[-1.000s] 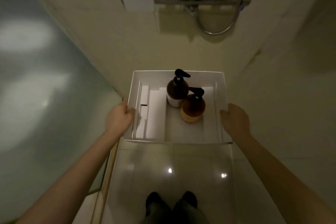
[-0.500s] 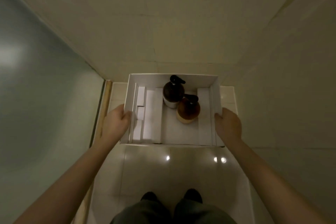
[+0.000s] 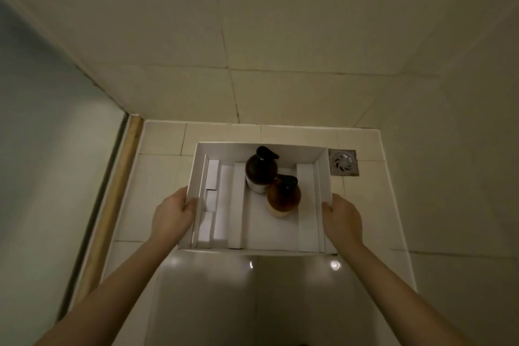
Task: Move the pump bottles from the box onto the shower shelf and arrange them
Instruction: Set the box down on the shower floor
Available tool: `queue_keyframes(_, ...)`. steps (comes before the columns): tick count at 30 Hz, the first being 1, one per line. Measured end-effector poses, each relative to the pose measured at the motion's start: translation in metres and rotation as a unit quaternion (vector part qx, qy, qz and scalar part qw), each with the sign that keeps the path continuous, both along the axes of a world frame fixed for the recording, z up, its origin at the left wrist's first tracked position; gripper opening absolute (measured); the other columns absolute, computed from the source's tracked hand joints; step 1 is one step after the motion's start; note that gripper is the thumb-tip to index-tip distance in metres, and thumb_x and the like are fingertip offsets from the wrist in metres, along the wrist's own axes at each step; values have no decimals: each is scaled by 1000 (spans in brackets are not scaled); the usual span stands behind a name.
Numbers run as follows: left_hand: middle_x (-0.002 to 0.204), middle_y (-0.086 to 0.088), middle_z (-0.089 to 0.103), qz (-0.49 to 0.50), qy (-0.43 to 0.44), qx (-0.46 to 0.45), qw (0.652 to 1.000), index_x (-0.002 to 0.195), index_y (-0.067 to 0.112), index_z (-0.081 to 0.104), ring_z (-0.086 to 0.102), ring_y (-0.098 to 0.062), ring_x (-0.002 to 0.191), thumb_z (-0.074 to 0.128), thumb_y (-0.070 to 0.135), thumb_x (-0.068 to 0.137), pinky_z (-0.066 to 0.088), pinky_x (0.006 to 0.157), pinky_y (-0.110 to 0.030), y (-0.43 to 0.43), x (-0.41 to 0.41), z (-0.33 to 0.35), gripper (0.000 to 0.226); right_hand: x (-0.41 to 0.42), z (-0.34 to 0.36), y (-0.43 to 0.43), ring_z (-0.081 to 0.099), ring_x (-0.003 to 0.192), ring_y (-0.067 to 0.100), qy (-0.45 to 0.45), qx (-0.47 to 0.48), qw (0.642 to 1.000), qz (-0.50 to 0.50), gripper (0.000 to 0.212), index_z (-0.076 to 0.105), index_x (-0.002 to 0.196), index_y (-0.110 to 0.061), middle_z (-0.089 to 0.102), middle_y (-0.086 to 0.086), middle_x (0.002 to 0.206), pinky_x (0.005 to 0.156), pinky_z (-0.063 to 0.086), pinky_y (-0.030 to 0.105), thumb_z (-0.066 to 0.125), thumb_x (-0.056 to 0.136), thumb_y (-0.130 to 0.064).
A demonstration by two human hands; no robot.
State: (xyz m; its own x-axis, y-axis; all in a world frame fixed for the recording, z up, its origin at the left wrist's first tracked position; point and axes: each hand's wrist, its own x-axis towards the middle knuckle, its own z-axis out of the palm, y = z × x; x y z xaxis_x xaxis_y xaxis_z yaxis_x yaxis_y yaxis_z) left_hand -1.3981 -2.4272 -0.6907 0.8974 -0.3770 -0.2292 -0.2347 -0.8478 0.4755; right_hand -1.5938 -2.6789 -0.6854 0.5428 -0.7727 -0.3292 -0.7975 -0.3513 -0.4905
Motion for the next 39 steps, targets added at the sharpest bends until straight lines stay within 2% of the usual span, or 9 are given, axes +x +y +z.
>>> queue_keyframes(7,88,-14,69,8,6,15,1000,94,9,61,60,-31,76,50,17,90,30,57,-28,3,-2,-86,14,5,-85,0,58,70,23,23,17,999,14,23,59,85,-3,64,11,81,59,42,27,42,95,-15)
queue_keyframes(14,86,-13,68,22,32,15,999,93,9,60,61,-34,80,48,16,90,33,60,-29,7,-4,-138,14,10,-131,3,61,76,30,30,26,999,21,22,54,78,-6,65,15,82,68,50,34,42,94,-14)
queue_keyframes(18,85,-10,68,26,26,10,999,94,11,60,60,-30,75,48,17,91,31,59,-28,8,-6,-153,14,7,-147,6,61,73,27,16,42,999,9,23,52,74,-9,63,12,79,66,51,34,42,94,-14)
queue_keyframes(22,87,-11,69,29,29,0,999,96,12,62,62,-32,80,48,16,91,33,60,-28,13,-13,-165,15,3,-159,11,57,66,22,14,41,999,8,29,47,65,-18,58,4,71,52,40,25,44,93,-12)
queue_keyframes(28,82,-10,68,23,11,-1,1000,94,14,62,61,-35,78,49,16,89,34,57,-29,14,-13,-178,14,-4,-171,14,52,64,20,10,16,1000,6,19,54,75,-10,56,4,72,55,37,25,46,93,-12)
queue_keyframes(32,67,4,54,44,-14,-4,999,90,16,60,52,-22,61,47,17,89,27,47,-24,12,-16,-183,13,-3,-178,15,56,63,23,0,-12,1000,7,23,52,73,-9,61,9,72,55,41,26,45,94,-13)
queue_keyframes(35,65,6,51,45,-26,-6,999,81,18,54,47,-21,59,47,16,88,26,48,-26,10,-16,-185,9,-4,-183,15,57,62,25,-4,-34,999,1,23,51,72,-8,60,11,71,49,34,24,44,93,-13)
queue_keyframes(37,68,-1,57,49,-21,-6,999,84,15,55,55,-29,66,46,17,87,31,52,-28,10,-16,-186,10,-5,-184,15,49,59,21,5,-31,1000,-3,21,50,74,-8,63,14,77,47,28,23,44,93,-14)
queue_keyframes(39,81,-10,64,44,-9,9,999,95,14,57,61,-34,77,46,20,86,34,58,-29,10,-17,-185,15,-5,-181,17,53,67,21,16,-14,1000,-10,14,55,92,-7,66,13,93,53,36,24,45,92,-16)
